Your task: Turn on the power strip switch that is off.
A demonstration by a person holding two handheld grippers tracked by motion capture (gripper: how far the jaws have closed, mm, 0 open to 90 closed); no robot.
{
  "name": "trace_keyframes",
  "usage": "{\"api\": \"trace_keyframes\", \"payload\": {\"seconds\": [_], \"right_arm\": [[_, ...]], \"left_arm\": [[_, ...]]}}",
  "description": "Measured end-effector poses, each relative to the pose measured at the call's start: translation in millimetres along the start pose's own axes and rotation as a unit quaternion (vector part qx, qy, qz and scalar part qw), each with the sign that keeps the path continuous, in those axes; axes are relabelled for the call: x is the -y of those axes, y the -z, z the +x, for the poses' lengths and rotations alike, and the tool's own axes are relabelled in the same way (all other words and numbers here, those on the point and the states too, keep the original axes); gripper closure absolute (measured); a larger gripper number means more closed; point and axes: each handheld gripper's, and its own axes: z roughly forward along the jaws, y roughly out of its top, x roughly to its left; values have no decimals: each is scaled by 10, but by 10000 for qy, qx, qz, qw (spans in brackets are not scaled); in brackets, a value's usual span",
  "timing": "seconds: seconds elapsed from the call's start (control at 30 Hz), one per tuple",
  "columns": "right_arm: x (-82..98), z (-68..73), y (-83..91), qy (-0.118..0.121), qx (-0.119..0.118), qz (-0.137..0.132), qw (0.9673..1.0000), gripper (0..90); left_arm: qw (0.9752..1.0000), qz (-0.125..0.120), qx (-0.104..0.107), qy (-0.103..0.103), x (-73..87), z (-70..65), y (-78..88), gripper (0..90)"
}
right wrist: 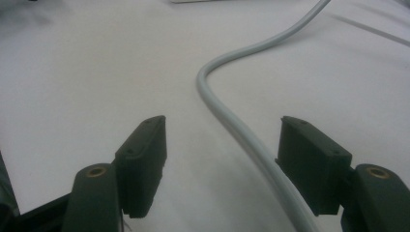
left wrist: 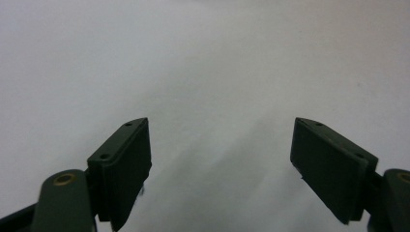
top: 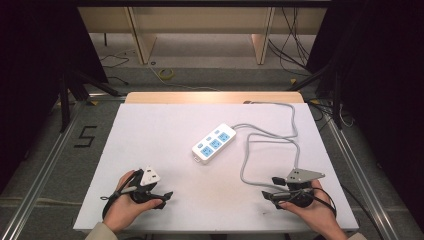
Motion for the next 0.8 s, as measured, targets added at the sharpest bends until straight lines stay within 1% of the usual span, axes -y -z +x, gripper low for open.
{"api": "trace_keyframes", "payload": {"seconds": [0.17,0.3,0.37,0.4,0.43,0.5,0.53,0.57,0.6,0.7,0.8], "right_arm": [[6,4,13,-38,-5,-19,10000,352],[4,9,9,-24,-16,-29,10000,351],[1,13,8,-33,-21,-20,10000,351],[0,11,7,-11,-27,-23,10000,351],[1,11,6,-13,-32,-29,10000,350],[2,11,7,-25,-33,-23,10000,350],[3,10,7,-24,-36,-27,10000,350],[2,11,7,-40,-33,-43,10000,350],[1,10,7,-35,-30,-50,10000,350],[0,12,8,-45,-36,-52,10000,350],[-1,14,6,-27,-37,-65,10000,350]], "left_arm": [[10000,36,-35,10,-10,1,0,253],[9997,117,-186,52,-14,22,32,312],[9995,101,-275,79,-18,32,47,389],[9995,101,-275,79,-18,32,47,436],[9993,75,-368,86,-22,52,61,481],[9992,92,-375,109,-18,76,68,600],[9990,105,-417,139,-13,87,68,660],[9989,124,-423,137,-10,101,72,707],[9988,137,-418,192,-8,109,78,749],[9984,187,-479,241,-8,120,94,831],[9979,233,-505,328,-18,117,108,889]]}}
